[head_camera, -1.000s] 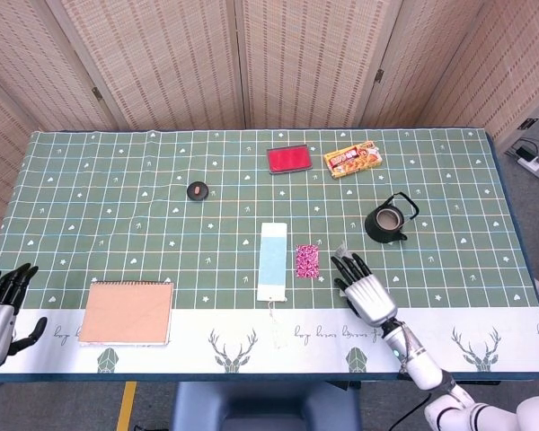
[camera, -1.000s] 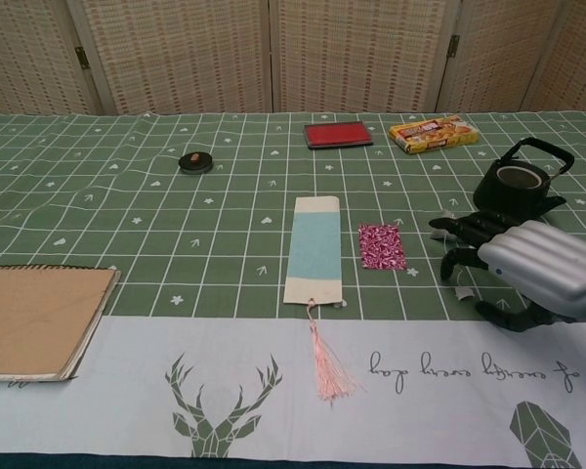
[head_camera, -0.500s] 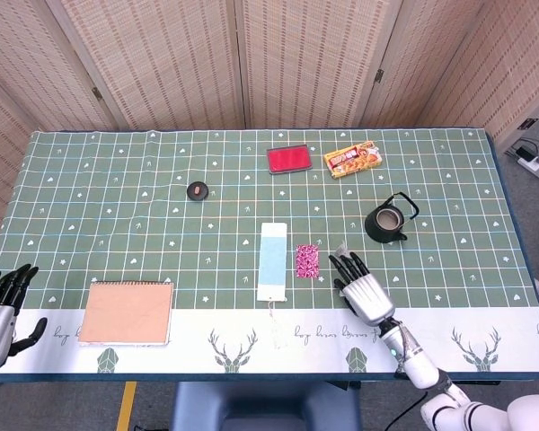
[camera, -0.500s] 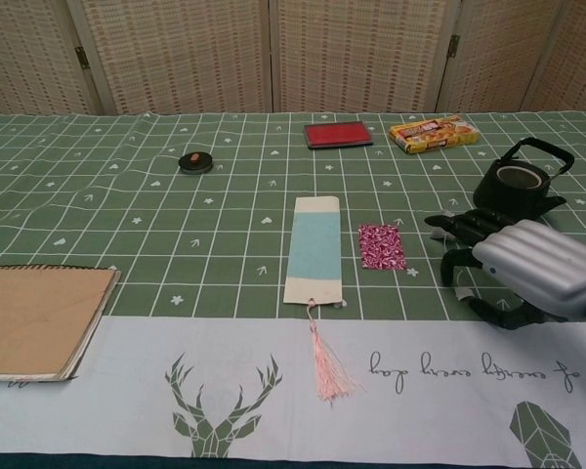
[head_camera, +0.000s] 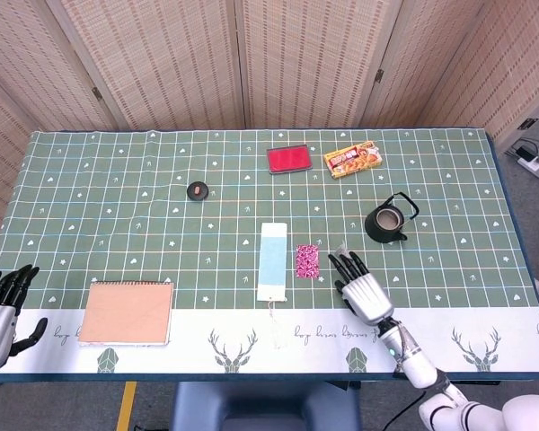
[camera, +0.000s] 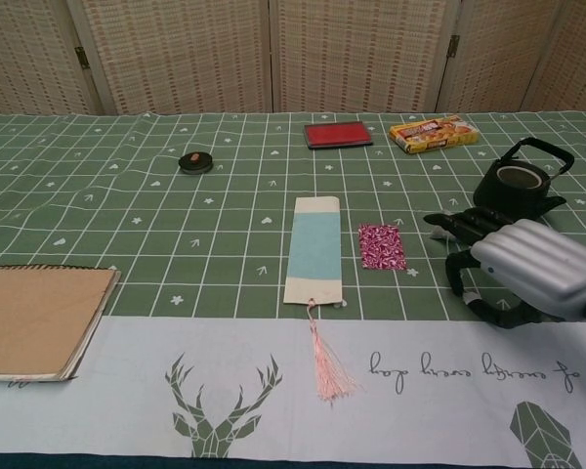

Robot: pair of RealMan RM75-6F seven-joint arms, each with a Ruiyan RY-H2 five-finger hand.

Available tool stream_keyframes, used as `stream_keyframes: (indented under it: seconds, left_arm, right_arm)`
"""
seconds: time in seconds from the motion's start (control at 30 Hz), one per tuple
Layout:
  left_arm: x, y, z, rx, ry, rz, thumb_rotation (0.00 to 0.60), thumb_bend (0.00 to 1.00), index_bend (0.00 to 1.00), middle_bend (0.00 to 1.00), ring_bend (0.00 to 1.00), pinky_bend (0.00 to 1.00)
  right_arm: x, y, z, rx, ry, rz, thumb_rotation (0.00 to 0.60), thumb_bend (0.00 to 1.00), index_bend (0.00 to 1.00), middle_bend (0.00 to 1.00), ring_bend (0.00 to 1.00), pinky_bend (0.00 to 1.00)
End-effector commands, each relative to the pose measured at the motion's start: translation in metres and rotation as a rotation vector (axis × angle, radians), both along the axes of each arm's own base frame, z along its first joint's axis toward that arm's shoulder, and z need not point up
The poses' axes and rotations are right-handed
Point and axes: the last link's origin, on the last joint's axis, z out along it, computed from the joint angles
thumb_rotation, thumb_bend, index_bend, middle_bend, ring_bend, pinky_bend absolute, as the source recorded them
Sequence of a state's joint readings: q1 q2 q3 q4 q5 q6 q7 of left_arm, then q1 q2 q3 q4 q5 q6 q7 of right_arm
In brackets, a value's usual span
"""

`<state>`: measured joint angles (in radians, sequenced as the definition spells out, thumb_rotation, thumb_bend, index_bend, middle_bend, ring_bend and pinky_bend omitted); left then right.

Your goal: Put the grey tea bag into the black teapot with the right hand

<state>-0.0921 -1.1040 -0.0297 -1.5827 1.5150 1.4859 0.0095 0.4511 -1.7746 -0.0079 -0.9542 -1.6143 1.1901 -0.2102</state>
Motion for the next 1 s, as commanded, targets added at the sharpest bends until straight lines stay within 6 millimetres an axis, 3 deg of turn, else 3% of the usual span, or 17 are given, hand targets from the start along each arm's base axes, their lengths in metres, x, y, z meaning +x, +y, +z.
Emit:
stream_keyframes:
  seconds: [0.03, 0.63, 0.8, 1.0]
  left_arm:
    - [0.000, 0.000, 0.000, 0.000, 0.000, -0.001, 0.600, 0.34, 0.00, 0.04, 0.06, 0.01]
    - [0.000, -0.001, 0.000, -0.003, -0.006, -0.019, 0.600, 0.34, 0.00, 0.04, 0.06, 0.00]
    - [0.000, -0.001, 0.000, -0.002, -0.003, -0.019, 0.600, 0.34, 0.00, 0.04, 0.06, 0.00]
    - [0.000, 0.000, -0.001, -0.002, 0.002, -0.009, 0.600, 0.34, 0.00, 0.04, 0.06, 0.00]
  right_arm:
    - [0.000, 0.000, -0.001, 0.000, 0.001, 0.000, 0.600, 0.46, 0.52, 0.00, 0.00, 0.00]
    - [0.002, -0.004, 0.009, -0.038, -0.023, 0.003, 0.600, 0.46, 0.62, 0.00, 0.00, 0.00]
    - [0.017, -0.008, 0.029, -0.078, -0.099, 0.032, 0.600, 0.46, 0.63, 0.00, 0.00, 0.00]
    - [0.055, -0.012, 0.072, -0.164, -0.176, 0.098, 0.600, 0.46, 0.64, 0.00, 0.00, 0.00]
